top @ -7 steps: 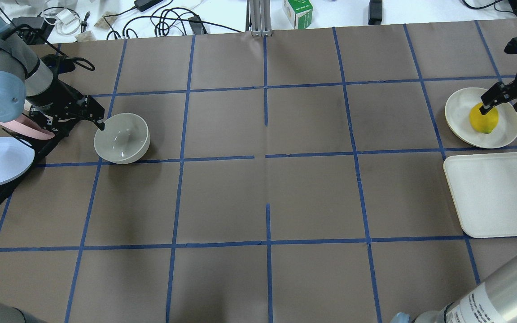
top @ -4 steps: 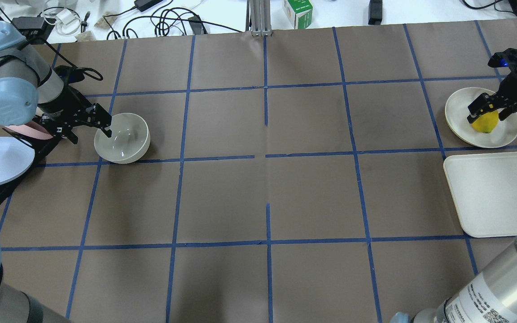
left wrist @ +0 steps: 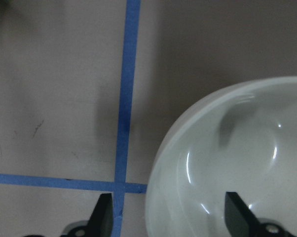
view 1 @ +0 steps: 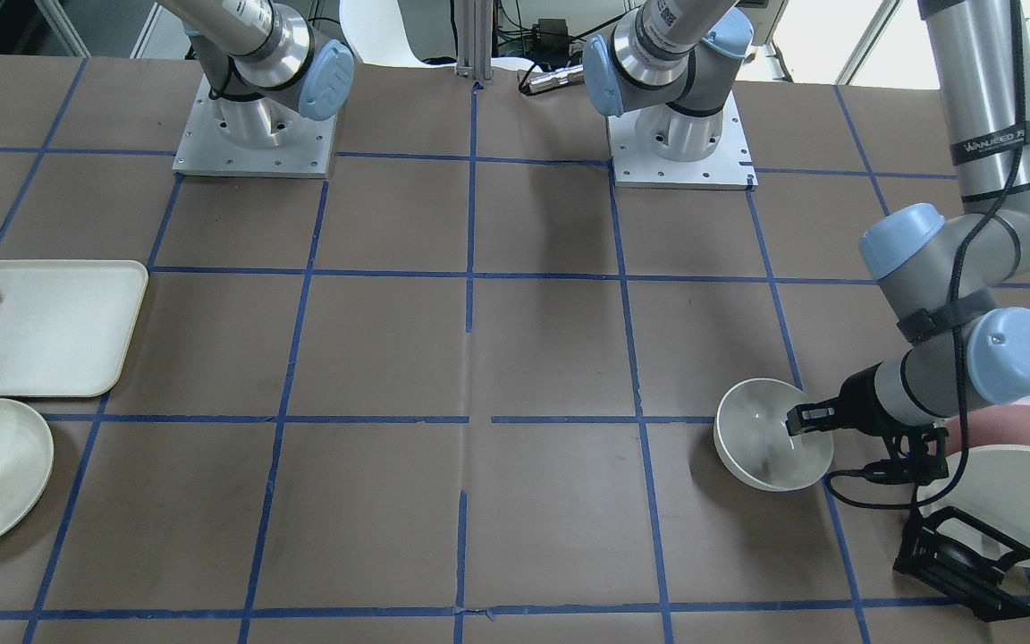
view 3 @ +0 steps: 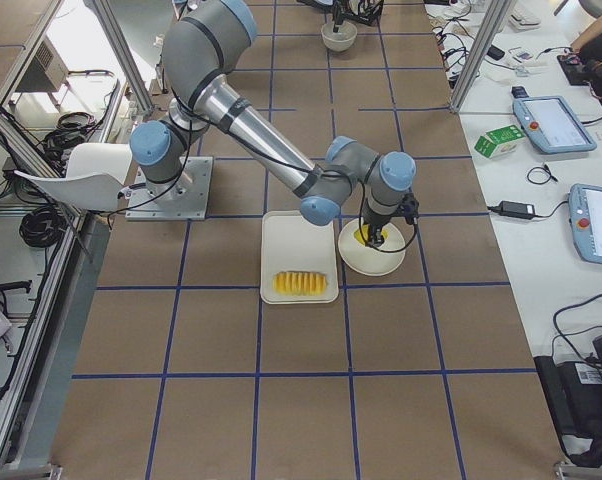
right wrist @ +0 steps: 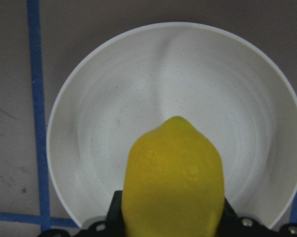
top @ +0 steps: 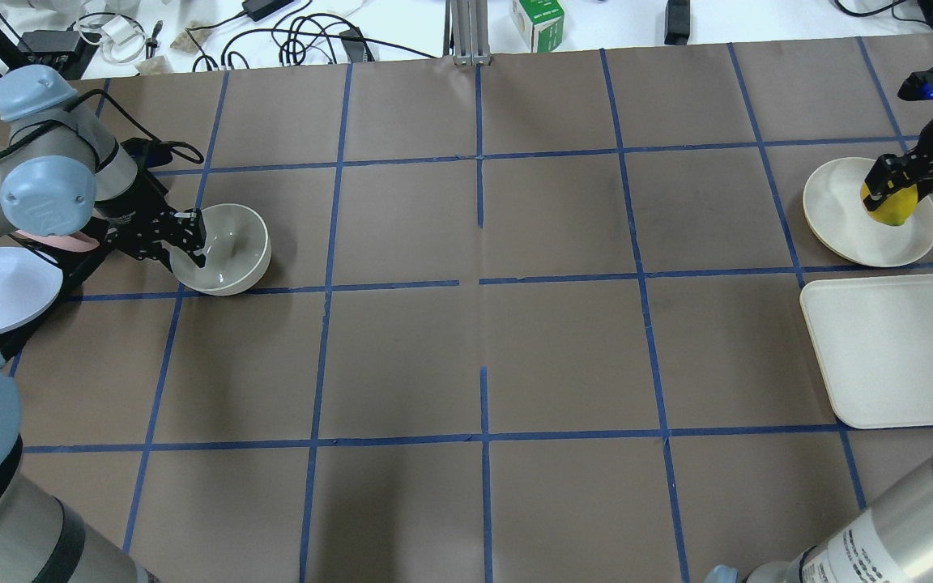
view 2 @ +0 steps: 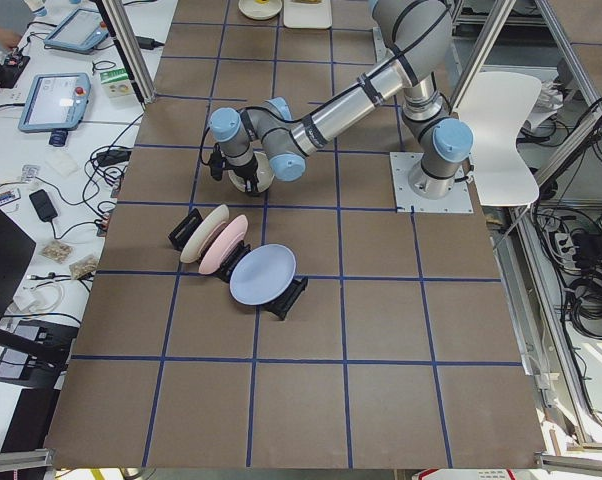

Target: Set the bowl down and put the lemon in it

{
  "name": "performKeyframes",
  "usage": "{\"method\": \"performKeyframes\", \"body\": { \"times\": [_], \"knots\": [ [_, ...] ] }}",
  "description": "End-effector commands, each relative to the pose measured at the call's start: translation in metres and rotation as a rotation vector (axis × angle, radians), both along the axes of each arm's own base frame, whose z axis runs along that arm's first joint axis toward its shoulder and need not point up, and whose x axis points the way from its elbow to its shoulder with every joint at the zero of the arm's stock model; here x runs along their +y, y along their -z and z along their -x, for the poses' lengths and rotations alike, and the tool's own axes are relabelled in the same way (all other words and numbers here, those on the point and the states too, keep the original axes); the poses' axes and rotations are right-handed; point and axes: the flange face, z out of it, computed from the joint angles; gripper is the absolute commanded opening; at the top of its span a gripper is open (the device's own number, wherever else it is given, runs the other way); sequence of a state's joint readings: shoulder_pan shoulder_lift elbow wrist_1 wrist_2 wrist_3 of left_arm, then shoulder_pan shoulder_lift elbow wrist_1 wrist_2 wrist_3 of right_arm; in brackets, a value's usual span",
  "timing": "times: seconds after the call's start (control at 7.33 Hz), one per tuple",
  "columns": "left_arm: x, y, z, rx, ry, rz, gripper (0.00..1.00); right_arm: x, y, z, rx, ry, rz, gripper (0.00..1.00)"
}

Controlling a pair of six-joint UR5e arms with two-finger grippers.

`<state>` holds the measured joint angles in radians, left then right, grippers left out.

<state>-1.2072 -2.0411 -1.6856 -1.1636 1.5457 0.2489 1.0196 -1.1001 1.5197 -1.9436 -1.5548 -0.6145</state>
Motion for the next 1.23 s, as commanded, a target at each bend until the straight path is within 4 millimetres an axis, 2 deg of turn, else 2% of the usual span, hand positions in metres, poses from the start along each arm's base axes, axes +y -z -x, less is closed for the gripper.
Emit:
{"method": "performKeyframes", "body": {
  "times": [0.0,0.14,0.27,0.41,0.55,0.68,0.82,0.95,1.09],
  "knots": [
    [-0.006,0.0,0.0,0.001,0.0,0.007,0.0,0.048,-0.122,-0.038,0.018,0.002,0.016,0.0],
    [-0.005,-0.016,0.006,-0.009,0.004,0.024,0.0,0.086,-0.166,-0.06,0.004,0.024,-0.016,0.0],
    [-0.005,-0.033,0.022,-0.012,0.006,0.047,0.0,0.116,-0.203,-0.078,0.011,0.062,-0.007,0.0],
    [-0.009,-0.048,0.06,0.029,-0.016,0.082,0.0,0.133,-0.202,-0.09,0.001,0.057,-0.022,0.0],
    [-0.015,-0.059,0.118,0.04,-0.062,0.099,0.0,0.143,-0.188,-0.101,-0.009,0.048,-0.031,0.0],
    [-0.014,-0.073,0.192,0.091,-0.086,0.114,0.0,0.145,-0.198,-0.132,-0.001,0.033,-0.008,0.0],
    [0.001,-0.063,0.254,0.09,-0.073,0.086,0.0,0.138,-0.206,-0.183,0.019,0.072,-0.002,0.02],
    [0.018,-0.052,0.305,0.083,-0.053,0.054,0.0,0.134,-0.216,-0.25,0.023,0.134,0.019,0.02],
    [0.028,-0.046,0.339,0.079,-0.077,0.058,0.0,0.137,-0.224,-0.32,0.022,0.167,0.04,0.01]
  ]
}}
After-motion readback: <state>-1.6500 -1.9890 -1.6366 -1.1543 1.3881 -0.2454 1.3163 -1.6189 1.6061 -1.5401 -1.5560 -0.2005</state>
